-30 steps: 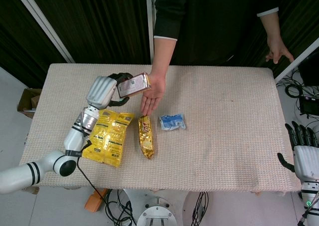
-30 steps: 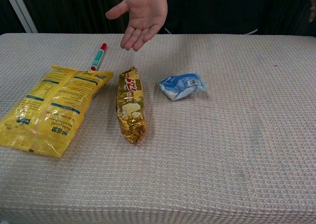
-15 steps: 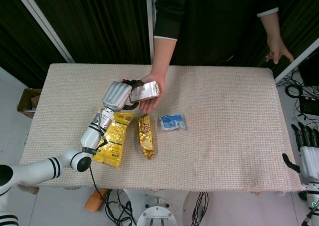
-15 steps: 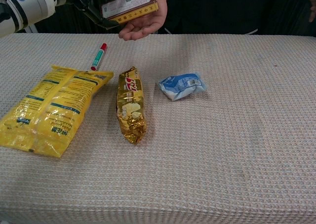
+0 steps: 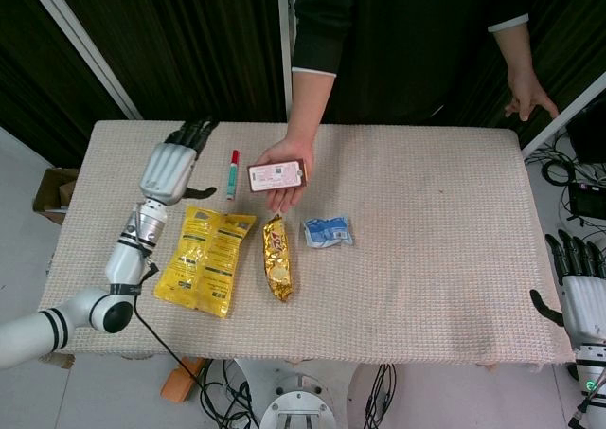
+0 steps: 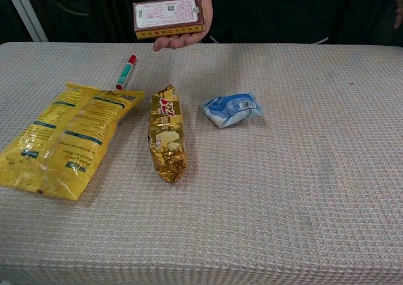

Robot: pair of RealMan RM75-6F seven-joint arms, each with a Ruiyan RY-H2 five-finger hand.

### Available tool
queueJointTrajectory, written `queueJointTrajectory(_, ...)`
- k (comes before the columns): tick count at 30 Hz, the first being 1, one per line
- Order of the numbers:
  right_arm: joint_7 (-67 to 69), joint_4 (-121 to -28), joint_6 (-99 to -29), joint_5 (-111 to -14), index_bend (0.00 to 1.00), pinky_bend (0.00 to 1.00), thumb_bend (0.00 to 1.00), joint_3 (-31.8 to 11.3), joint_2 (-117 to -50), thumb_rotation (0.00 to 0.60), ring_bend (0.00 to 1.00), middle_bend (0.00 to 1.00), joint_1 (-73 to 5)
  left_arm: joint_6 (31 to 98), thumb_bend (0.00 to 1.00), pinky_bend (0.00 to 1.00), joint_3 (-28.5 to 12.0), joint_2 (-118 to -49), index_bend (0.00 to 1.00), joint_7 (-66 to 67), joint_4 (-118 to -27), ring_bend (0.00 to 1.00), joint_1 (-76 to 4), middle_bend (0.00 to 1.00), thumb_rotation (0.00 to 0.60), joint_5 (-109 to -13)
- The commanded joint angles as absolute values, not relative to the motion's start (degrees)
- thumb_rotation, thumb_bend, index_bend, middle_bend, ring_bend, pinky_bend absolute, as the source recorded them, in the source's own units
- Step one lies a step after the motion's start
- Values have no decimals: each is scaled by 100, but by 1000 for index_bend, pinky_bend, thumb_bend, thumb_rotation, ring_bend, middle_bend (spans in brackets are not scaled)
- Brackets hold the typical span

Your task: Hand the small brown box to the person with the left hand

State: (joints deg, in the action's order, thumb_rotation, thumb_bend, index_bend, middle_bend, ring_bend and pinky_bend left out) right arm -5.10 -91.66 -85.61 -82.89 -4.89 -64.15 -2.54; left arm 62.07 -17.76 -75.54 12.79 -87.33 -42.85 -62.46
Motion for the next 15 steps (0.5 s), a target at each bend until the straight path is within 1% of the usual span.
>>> queueJointTrajectory(1,-499,-9182,-8583,-8317,0,0,176,-493,-6410,600,0,0,-258,6329,0,231,-1533,-6653,6,1298,-9306,32,-3529,0,541,-5534)
queueJointTrajectory(3,-468,-9188,-8619,-8365,0,0,176,-492,-6404,600,0,0,-256,6442,2,231,-1279,-6356,7,994,-9459,32,-3090,0,486,-5567)
queueJointTrajectory(6,-396,-9163,-8687,-8419,0,0,176,-489,-6413,600,0,0,-237,7017,1,230,-766,-6250,7,633,-9475,33,-2402,9,467,-6166)
queueJointTrajectory(7,-365,-9142,-8711,-8432,0,0,176,-488,-6422,600,0,0,-228,7336,1,230,-539,-6302,8,543,-9418,33,-2120,13,464,-6467)
queueJointTrajectory(10,-333,-9076,-8708,-8425,0,0,176,-476,-6443,600,0,0,-216,8096,0,230,-45,-6549,8,349,-9167,33,-1490,28,444,-7159)
queueJointTrajectory(13,-346,-9033,-8625,-8395,0,0,176,-458,-6467,600,0,0,-237,8691,0,230,245,-6845,8,337,-8815,33,-1044,34,441,-7634)
queueJointTrajectory(15,-363,-9020,-8594,-8397,0,0,176,-444,-6490,600,0,0,-247,8981,0,229,329,-7011,8,263,-8626,33,-838,34,440,-7848)
